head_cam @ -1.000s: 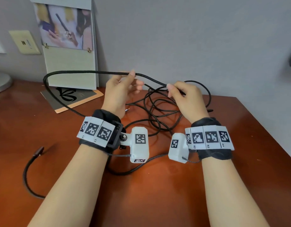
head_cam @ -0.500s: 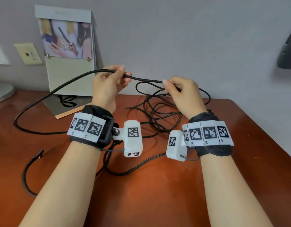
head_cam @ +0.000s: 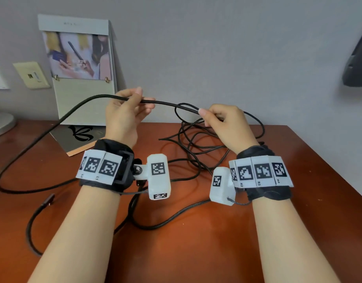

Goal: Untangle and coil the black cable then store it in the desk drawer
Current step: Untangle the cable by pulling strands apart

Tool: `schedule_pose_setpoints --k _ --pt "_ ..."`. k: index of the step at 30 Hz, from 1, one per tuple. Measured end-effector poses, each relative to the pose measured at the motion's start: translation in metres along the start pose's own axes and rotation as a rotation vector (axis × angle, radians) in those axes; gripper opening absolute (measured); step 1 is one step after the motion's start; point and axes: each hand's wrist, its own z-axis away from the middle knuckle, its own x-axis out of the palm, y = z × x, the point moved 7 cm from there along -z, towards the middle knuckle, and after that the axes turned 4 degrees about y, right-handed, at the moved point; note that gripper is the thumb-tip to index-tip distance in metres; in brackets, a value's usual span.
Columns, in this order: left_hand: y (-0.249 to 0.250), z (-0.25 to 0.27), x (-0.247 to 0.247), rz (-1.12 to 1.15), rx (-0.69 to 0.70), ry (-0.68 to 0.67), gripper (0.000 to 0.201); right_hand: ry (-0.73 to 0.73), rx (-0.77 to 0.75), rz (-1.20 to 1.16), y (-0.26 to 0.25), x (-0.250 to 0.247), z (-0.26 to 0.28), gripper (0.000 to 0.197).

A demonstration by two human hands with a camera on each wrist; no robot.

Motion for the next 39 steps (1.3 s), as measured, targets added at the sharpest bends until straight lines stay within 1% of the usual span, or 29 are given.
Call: schedule_pose_setpoints --k 2,3,5,6,7,9,11,13,15,18,21,23,26,29,32,33,35,37,39 --pt "-0.002 0.001 0.001 0.035 -0.023 -0.001 0.011 0.030 -0.007 0.006 0.000 -0.002 0.000 0.039" --pt "-0.003 0.004 0.007 0.028 -0.030 -0.044 0.012 0.052 -0.017 0.006 -0.001 -0.003 -0.001 0.041" --pt "-0.008 0.015 0.027 -0.052 -0.036 -0.181 0.013 0.068 -0.035 -0.005 -0.006 -0.003 -0.001 0.041" --pt "-0.011 0.021 0.036 -0.085 -0.037 -0.228 0.013 0.060 -0.041 -0.007 -0.008 0.000 -0.002 0.041" --pt "-0.014 0.025 0.041 -0.094 -0.041 -0.245 0.013 0.052 -0.044 -0.001 -0.009 0.002 -0.002 0.040" --pt "-0.016 0.026 0.043 -0.096 -0.032 -0.227 0.013 0.042 -0.044 0.020 -0.010 0.004 -0.001 0.041" --pt "-0.013 0.020 0.034 -0.090 -0.011 -0.165 0.013 0.041 -0.034 0.025 -0.006 0.002 -0.001 0.042" --pt "-0.006 0.010 0.017 -0.056 0.000 -0.073 0.014 0.068 -0.014 0.026 -0.001 -0.005 0.000 0.042" --pt "-0.001 0.004 0.006 -0.036 0.000 -0.036 0.016 0.111 -0.007 0.035 0.002 -0.012 0.000 0.042" --pt "-0.005 0.009 0.009 -0.028 -0.030 -0.057 0.014 0.142 -0.012 0.055 0.001 -0.014 -0.001 0.041" --pt "-0.014 0.020 0.031 -0.048 -0.049 -0.152 0.011 0.118 -0.020 0.067 -0.002 -0.011 -0.001 0.040" --pt "-0.018 0.025 0.043 -0.069 -0.034 -0.195 0.010 0.106 -0.021 0.074 -0.002 -0.010 -0.001 0.039" --pt "-0.018 0.024 0.042 -0.085 -0.005 -0.180 0.010 0.083 -0.004 0.069 -0.001 -0.010 -0.001 0.036" --pt "-0.011 0.013 0.025 -0.069 0.014 -0.098 0.015 0.065 0.004 0.047 0.003 -0.010 0.000 0.037" --pt "-0.005 0.007 0.012 -0.024 0.012 -0.040 0.014 0.074 -0.019 0.028 0.002 -0.009 -0.001 0.038" --pt "-0.005 0.007 0.012 -0.011 0.007 -0.039 0.013 0.082 -0.026 0.026 0.001 -0.010 -0.001 0.039" --pt "-0.008 0.011 0.019 -0.002 -0.008 -0.078 0.012 0.086 -0.035 0.022 0.000 -0.011 -0.002 0.038" --pt "-0.013 0.018 0.031 -0.041 -0.020 -0.138 0.008 0.068 -0.046 0.022 -0.003 -0.010 -0.001 0.036" --pt "-0.018 0.024 0.039 -0.091 -0.022 -0.163 0.004 0.062 -0.058 0.021 -0.006 -0.009 -0.001 0.035"
